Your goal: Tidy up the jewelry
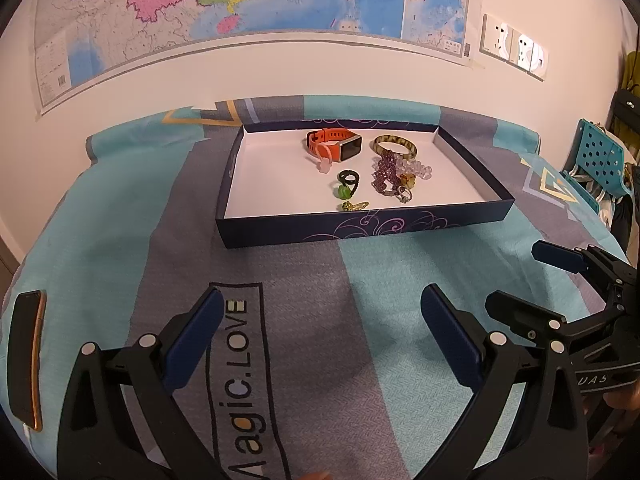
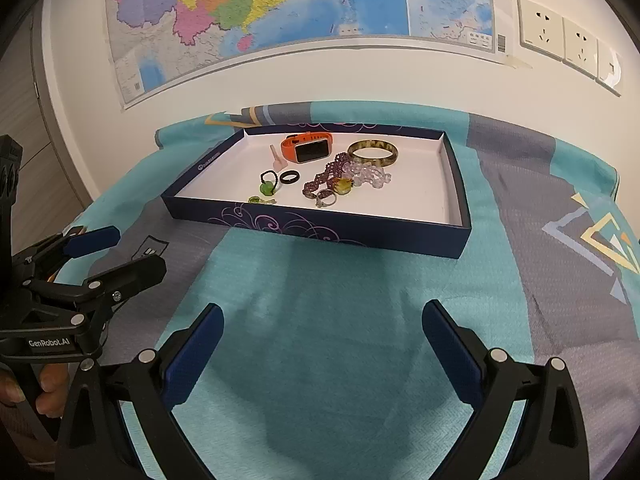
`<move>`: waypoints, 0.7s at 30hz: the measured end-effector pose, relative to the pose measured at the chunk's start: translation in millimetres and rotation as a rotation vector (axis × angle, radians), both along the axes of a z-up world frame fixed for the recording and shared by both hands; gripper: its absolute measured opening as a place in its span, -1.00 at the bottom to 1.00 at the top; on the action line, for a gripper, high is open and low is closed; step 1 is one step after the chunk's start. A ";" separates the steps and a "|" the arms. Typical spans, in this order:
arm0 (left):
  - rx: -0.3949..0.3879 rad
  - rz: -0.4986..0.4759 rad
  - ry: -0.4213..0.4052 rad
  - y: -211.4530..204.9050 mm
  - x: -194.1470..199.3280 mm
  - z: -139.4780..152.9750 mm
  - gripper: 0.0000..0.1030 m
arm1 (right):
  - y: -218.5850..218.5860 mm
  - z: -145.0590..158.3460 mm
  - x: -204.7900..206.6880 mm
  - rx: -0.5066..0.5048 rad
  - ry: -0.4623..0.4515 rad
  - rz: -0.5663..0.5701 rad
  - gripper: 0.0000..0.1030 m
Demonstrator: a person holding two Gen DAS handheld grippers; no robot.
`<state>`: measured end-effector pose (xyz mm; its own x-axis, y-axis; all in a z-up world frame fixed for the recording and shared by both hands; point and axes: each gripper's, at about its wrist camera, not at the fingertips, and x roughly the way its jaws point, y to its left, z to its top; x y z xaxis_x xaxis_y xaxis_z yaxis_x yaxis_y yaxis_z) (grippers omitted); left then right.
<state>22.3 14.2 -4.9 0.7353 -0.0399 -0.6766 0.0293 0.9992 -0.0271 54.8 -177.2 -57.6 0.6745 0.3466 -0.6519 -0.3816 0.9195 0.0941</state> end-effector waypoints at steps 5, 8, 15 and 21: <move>-0.001 -0.002 0.003 -0.2 0.2 -0.5 0.89 | 0.1 -1.0 0.9 -0.001 0.003 0.001 0.86; -0.001 -0.004 0.007 -0.6 0.2 -1.7 0.89 | -0.2 -1.4 1.2 0.000 0.005 0.000 0.86; -0.001 -0.003 0.010 -1.9 0.3 -2.6 0.89 | 0.0 -1.6 0.6 0.000 0.009 0.001 0.86; 0.000 0.000 0.016 -3.2 0.9 -4.7 0.89 | 0.0 -2.1 0.7 0.000 0.010 0.000 0.86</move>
